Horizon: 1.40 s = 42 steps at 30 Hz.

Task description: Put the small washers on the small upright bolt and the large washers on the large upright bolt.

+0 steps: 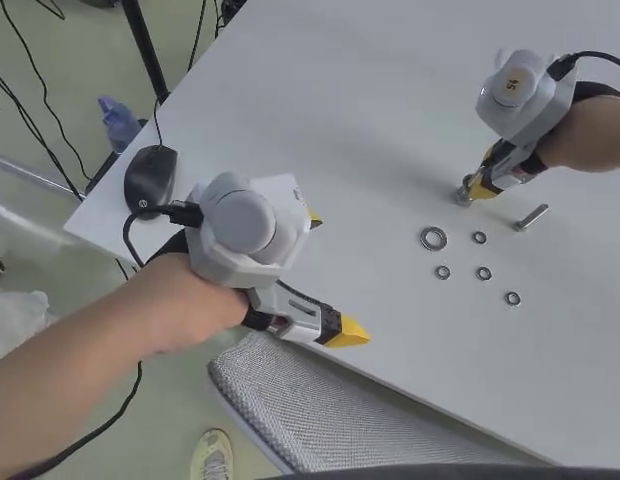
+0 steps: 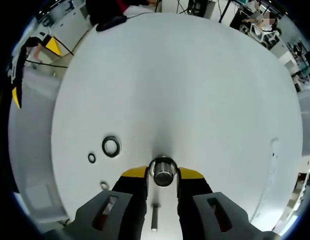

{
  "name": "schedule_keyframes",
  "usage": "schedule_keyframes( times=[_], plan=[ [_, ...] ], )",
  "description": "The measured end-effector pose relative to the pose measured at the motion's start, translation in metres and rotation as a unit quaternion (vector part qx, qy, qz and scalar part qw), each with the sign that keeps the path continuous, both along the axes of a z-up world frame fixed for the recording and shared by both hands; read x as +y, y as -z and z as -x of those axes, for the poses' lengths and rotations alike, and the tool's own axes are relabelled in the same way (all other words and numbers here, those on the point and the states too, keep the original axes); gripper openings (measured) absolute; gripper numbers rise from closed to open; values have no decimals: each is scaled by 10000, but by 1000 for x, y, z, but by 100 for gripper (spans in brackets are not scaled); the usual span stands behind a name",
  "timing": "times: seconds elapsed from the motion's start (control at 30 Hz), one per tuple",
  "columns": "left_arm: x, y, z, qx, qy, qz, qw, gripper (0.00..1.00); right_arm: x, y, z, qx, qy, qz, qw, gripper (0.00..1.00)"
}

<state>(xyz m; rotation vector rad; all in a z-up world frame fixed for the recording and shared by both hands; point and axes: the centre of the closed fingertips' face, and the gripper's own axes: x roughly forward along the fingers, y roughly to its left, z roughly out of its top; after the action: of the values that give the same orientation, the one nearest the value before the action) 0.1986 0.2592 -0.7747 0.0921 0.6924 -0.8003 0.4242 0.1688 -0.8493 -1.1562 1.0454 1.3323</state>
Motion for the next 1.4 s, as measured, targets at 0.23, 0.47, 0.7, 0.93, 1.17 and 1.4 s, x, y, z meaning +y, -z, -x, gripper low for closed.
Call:
schedule_keyframes(
  times=[0.23, 0.47, 0.7, 0.93, 1.17, 1.4],
  plan=[
    [1, 0, 0, 6, 12, -34, 10000, 86, 0, 10, 4, -26, -40, 85, 10000, 22],
    [1, 0, 1, 29, 28, -31, 10000, 85, 1, 13, 6, -47, -66, 118, 9999, 22],
    [1, 1, 4, 62, 28, -18, 10000, 84, 2, 13, 5, 11, 90, 27, 10000, 22],
    [1, 3, 6, 122, 98, -19, 9999, 83, 4, 15, 4, 21, 38, -11, 10000, 24],
    [-1, 3, 8, 164, 194, -37, 9997, 83, 5, 16, 0, -3, -61, -42, 10000, 24],
    [2, -1, 6, 153, 191, -54, 9997, 82, 2, 14, -4, 44, 50, -164, 9998, 37]
  ],
)
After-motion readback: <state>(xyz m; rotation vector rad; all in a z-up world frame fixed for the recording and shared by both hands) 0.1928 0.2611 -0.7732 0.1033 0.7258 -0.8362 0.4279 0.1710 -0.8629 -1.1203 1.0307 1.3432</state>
